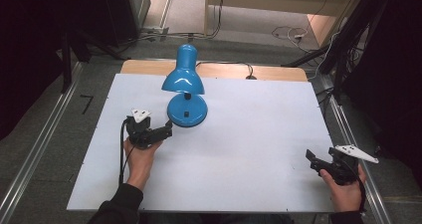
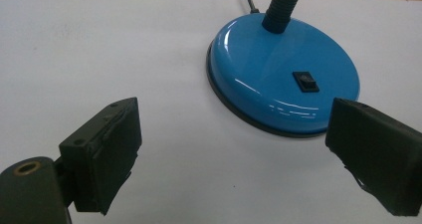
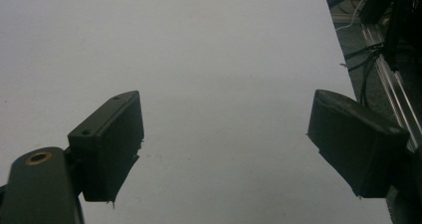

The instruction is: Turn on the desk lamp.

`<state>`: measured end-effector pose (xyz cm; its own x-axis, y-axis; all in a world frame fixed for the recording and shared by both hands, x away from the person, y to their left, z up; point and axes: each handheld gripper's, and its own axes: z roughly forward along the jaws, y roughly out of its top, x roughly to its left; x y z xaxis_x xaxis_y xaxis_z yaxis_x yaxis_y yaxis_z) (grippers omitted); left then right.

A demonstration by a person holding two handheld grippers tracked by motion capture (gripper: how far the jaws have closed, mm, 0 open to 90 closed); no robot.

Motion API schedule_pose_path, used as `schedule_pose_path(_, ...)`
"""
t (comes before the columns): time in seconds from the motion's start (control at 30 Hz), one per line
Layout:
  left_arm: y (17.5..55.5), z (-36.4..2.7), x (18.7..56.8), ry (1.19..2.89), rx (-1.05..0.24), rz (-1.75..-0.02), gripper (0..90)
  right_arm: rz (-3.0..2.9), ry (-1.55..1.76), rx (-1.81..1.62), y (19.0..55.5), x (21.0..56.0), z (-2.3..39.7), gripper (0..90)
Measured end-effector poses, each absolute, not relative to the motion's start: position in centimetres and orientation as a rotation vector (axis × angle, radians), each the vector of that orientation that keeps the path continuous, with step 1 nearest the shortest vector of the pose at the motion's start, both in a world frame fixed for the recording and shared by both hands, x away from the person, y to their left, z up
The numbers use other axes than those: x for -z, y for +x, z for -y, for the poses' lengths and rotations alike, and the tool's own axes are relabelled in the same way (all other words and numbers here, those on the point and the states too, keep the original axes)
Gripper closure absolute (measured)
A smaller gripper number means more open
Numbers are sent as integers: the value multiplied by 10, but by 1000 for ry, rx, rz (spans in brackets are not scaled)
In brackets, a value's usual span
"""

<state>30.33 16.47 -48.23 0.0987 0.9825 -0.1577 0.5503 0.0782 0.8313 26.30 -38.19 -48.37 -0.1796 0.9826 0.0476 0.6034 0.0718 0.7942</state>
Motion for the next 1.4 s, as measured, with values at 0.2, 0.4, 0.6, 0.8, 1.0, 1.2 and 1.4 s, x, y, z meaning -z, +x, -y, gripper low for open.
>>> schedule_pose_path(0.2, 309, -158, 481, 1588, -684, -1542, 86, -1838, 1571, -959, 263, 483, 382, 129)
schedule_pose_path(0.4, 315, -154, 481, 1591, -691, -1536, 111, -1837, 1571, -964, 263, 483, 382, 129)
schedule_pose_path(0.6, 322, -148, 480, 1605, -706, -1528, 119, -1837, 1576, -963, 264, 483, 382, 129)
schedule_pose_path(0.8, 328, -140, 482, 1615, -700, -1521, 130, -1838, 1580, -969, 264, 483, 382, 129)
schedule_pose_path(1.0, 335, -133, 483, 1637, -698, -1516, 140, -1835, 1577, -975, 264, 483, 382, 129)
schedule_pose_path(1.2, 338, -128, 484, 1665, -730, -1479, 186, -1835, 1579, -977, 264, 483, 383, 130)
schedule_pose_path(1.4, 341, -123, 484, 1663, -760, -1439, 379, -1837, 1579, -982, 264, 483, 383, 131)
